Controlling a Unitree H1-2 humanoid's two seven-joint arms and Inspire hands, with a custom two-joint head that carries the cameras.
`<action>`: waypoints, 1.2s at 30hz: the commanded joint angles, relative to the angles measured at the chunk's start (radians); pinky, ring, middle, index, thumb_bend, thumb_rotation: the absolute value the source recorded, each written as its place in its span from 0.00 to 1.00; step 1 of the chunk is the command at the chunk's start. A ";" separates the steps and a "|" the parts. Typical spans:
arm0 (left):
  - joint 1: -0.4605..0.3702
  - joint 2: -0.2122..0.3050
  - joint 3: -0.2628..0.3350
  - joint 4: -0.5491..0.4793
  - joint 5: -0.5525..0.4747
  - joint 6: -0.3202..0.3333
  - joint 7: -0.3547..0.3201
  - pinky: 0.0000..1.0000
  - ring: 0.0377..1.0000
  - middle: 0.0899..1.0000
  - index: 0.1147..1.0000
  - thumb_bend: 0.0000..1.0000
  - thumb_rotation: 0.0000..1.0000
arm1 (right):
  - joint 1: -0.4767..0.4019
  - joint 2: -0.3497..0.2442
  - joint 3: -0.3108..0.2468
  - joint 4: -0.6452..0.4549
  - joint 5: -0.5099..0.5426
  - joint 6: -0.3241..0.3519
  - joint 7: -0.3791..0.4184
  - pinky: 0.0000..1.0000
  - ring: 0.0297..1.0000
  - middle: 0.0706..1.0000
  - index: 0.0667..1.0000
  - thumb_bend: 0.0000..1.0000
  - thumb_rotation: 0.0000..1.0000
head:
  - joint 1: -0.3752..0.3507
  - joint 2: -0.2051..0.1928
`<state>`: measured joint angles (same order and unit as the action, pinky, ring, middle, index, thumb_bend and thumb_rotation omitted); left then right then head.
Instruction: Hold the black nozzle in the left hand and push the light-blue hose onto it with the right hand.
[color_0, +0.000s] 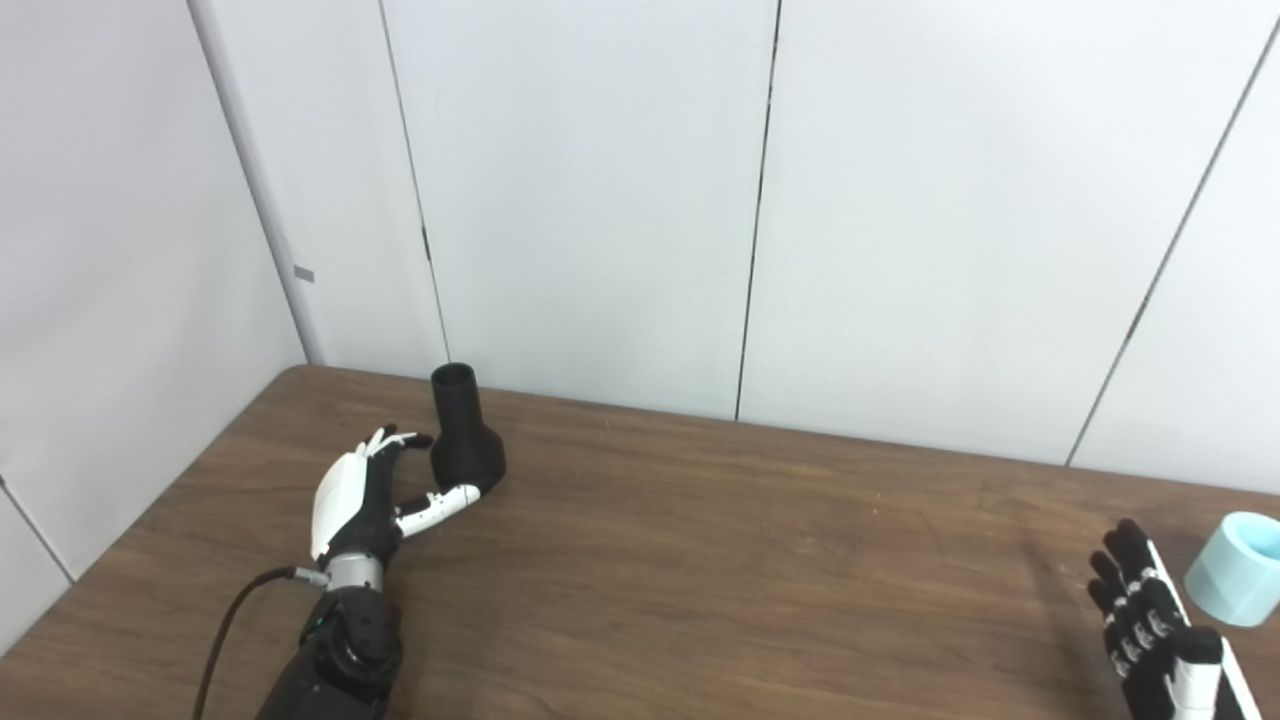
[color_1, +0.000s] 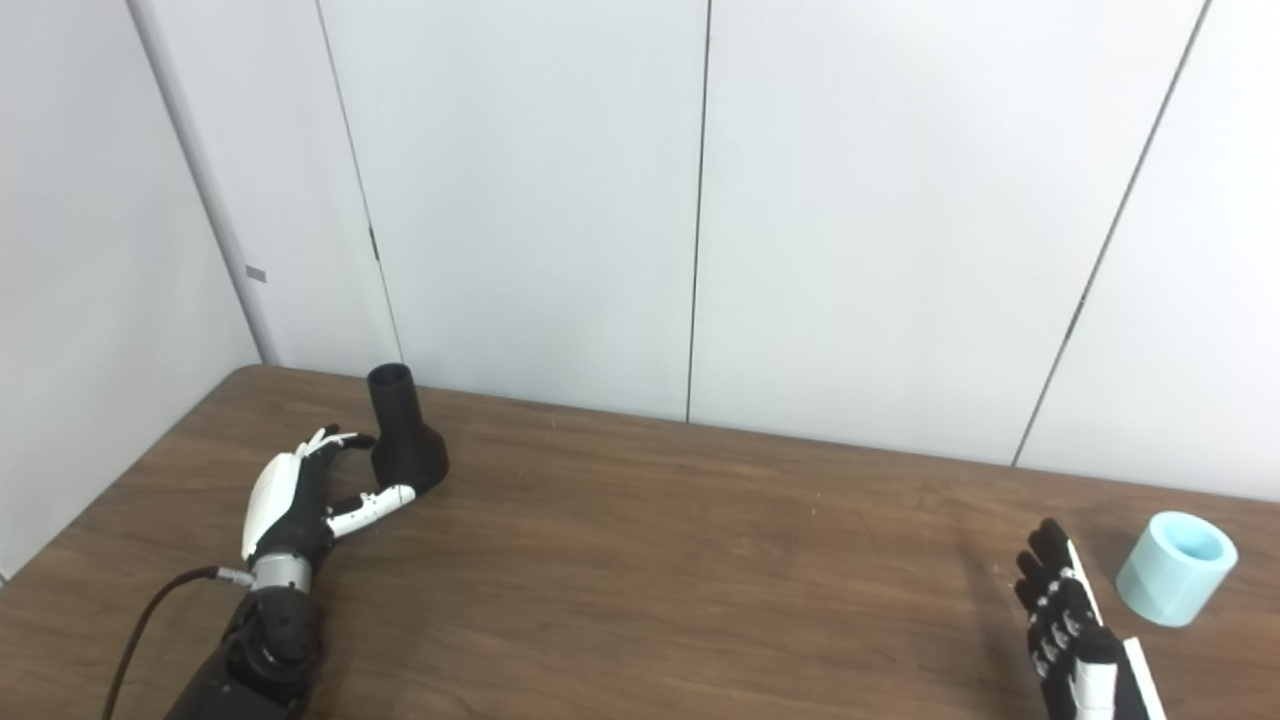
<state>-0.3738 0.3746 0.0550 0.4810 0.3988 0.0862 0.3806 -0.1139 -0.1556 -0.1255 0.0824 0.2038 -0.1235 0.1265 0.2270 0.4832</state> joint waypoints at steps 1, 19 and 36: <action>-0.001 0.005 -0.005 0.026 0.011 -0.021 0.021 1.00 1.00 0.95 0.64 1.00 0.53 | 0.065 0.023 -0.001 0.037 0.003 0.006 -0.008 1.00 1.00 1.00 1.00 0.77 1.00 | 0.001 0.001; -0.058 -0.002 -0.025 0.106 0.021 -0.050 0.059 1.00 1.00 0.96 0.69 1.00 0.52 | 0.070 0.024 0.005 0.026 0.007 0.021 -0.009 1.00 1.00 1.00 1.00 0.76 1.00 | -0.004 0.005; -0.073 0.006 -0.053 0.111 0.003 -0.058 0.016 1.00 1.00 0.97 0.69 1.00 0.52 | 0.072 0.025 0.012 0.017 0.005 0.032 -0.005 1.00 1.00 1.00 1.00 0.77 1.00 | -0.008 0.011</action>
<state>-0.4419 0.3778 0.0128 0.5828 0.3957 0.0552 0.3960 -0.1048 -0.1548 -0.1218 0.0676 0.2045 -0.0878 0.1183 0.2178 0.4939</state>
